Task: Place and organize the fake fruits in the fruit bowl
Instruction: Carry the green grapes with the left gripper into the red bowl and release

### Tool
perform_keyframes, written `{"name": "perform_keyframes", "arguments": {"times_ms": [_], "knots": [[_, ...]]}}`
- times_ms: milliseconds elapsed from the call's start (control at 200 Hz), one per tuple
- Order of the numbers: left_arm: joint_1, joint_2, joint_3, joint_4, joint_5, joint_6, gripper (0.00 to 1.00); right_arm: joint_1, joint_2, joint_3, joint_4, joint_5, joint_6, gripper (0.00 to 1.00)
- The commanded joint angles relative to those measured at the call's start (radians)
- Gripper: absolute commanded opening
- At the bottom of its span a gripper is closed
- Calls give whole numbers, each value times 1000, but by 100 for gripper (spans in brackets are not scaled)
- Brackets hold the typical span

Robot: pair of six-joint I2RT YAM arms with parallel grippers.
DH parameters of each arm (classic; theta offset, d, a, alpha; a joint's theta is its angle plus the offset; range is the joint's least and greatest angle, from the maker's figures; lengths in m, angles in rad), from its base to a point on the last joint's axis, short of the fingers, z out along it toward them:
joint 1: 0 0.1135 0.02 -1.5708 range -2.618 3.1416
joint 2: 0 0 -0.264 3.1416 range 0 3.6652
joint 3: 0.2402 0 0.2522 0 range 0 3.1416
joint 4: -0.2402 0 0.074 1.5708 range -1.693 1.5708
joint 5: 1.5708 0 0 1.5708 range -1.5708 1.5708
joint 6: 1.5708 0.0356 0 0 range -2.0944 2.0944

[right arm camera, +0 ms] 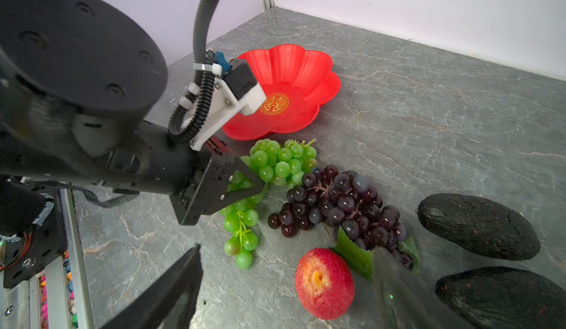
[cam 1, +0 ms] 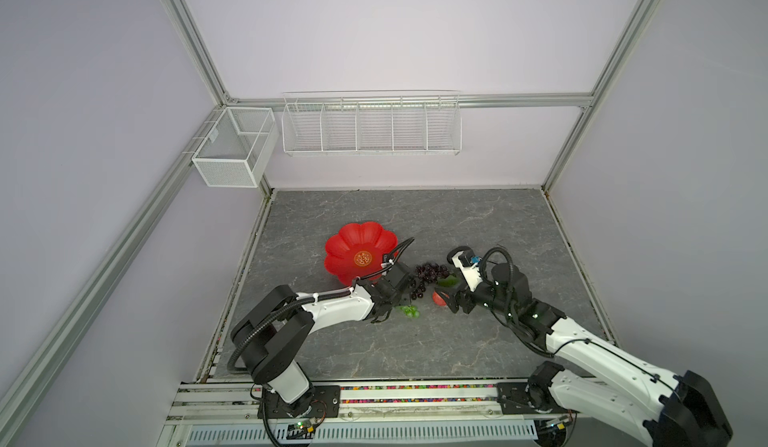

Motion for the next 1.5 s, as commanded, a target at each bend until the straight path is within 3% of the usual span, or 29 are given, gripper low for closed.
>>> {"name": "perform_keyframes", "arguments": {"times_ms": [0,150,350,575,755,910,1100,1275,1415,1495], "knots": [[2,-52,-11,-13,25,49,17,3,4,-7,8,4,-18,88],[2,-117,-20,-3,92,103,10,4,4,-16,14,34,-14,88],[2,-193,56,-106,128,153,10,1,-17,-38,45,76,0,88],[7,-311,104,-132,73,215,9,-8,-40,-62,73,94,17,88],[134,-344,190,-264,45,280,9,-9,-18,-56,91,41,17,88],[287,-304,220,-303,55,363,9,-8,-13,-59,118,-26,17,88],[437,-148,256,-308,78,421,8,-9,-50,-78,139,-49,3,88],[453,-20,320,-340,30,452,8,-10,-55,-81,134,-28,-1,88],[454,41,323,-313,-71,452,9,-9,-45,-79,143,-44,-1,88],[454,58,308,-292,-105,450,18,-10,-41,-75,131,-41,-2,88]]}}
